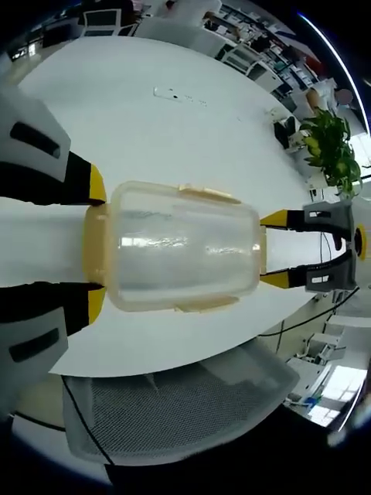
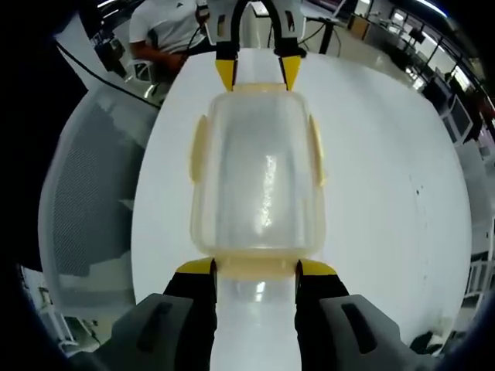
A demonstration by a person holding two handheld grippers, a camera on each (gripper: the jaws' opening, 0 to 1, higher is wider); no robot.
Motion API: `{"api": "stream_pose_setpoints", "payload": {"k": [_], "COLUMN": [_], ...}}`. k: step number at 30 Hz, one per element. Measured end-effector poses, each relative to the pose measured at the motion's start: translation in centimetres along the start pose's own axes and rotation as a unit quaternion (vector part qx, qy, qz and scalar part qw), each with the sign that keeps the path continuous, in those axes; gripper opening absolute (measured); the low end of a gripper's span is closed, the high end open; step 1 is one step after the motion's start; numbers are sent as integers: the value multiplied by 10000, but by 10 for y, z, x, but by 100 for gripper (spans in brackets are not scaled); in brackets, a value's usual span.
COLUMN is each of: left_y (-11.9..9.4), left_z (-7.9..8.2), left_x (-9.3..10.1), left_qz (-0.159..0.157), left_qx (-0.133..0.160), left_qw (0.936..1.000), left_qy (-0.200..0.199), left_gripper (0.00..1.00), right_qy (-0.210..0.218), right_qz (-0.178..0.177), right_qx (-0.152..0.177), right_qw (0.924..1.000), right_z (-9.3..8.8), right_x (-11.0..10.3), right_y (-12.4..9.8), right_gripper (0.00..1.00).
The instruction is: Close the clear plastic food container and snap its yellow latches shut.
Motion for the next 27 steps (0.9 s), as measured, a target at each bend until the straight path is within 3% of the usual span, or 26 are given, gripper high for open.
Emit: {"api": "stream_pose_setpoints", "payload": {"k": [27], "left_y": [30], "left_z": [39], "left_x": [-3], "left_qz": [-36], "left_qx": [236], "left_qw": [9997], "left_qy": [-20], "left_gripper": [32], "right_qy": [-18], "right_qz": [23], "right_qx": [-331], "right_qw": [9994], "right_z": [-48], "right_x": [6], "right_y": [-6], "right_gripper": [36]}}
Point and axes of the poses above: the point that each gripper's makers call its tool centre point, and the gripper's own axes: y roughly forward along the fingers, x roughly to its right, z roughly out of its top, the point moved 8 cm from there along -y, roughly backward along the fingers, and after that the axes turned 4 degrees about -y, right-handed, at the moved point
